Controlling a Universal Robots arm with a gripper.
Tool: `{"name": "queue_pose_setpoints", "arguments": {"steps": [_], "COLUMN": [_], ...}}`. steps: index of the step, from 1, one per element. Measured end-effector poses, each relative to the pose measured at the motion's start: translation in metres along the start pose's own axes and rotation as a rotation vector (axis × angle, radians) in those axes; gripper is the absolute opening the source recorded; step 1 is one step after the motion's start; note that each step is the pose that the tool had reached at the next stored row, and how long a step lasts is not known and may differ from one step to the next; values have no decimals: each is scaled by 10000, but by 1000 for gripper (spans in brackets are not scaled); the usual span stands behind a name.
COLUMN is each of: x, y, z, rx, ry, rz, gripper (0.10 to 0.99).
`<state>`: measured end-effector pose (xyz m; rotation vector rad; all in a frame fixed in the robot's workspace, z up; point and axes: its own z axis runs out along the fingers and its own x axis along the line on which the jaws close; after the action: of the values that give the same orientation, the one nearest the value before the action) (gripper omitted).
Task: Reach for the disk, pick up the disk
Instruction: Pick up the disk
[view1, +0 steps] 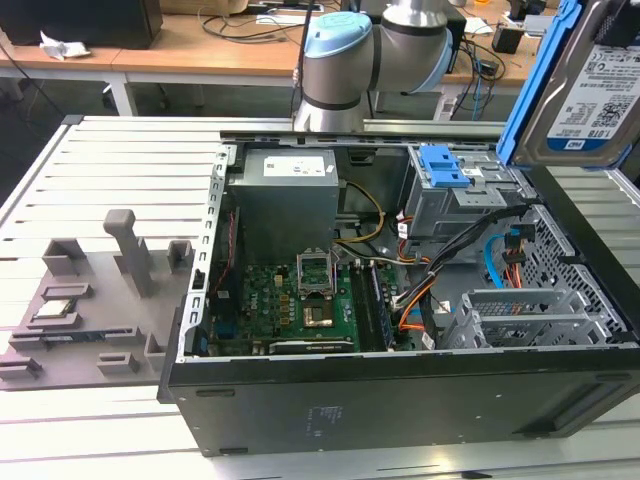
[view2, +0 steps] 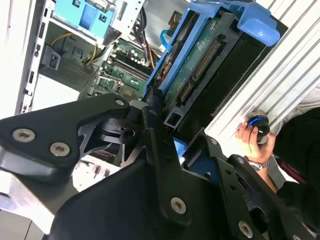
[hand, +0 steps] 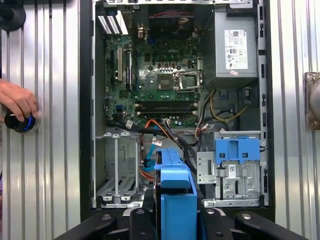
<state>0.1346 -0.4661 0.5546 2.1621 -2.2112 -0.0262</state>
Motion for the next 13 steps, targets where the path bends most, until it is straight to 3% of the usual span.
{"name": "queue_pose_setpoints", "arguments": {"steps": [9, 13], "x": [193, 320], "y": [-5, -9], "z": [6, 9], "rx": [0, 0], "ry": [-1, 0], "rz": [0, 0], "gripper": [365, 365]}}
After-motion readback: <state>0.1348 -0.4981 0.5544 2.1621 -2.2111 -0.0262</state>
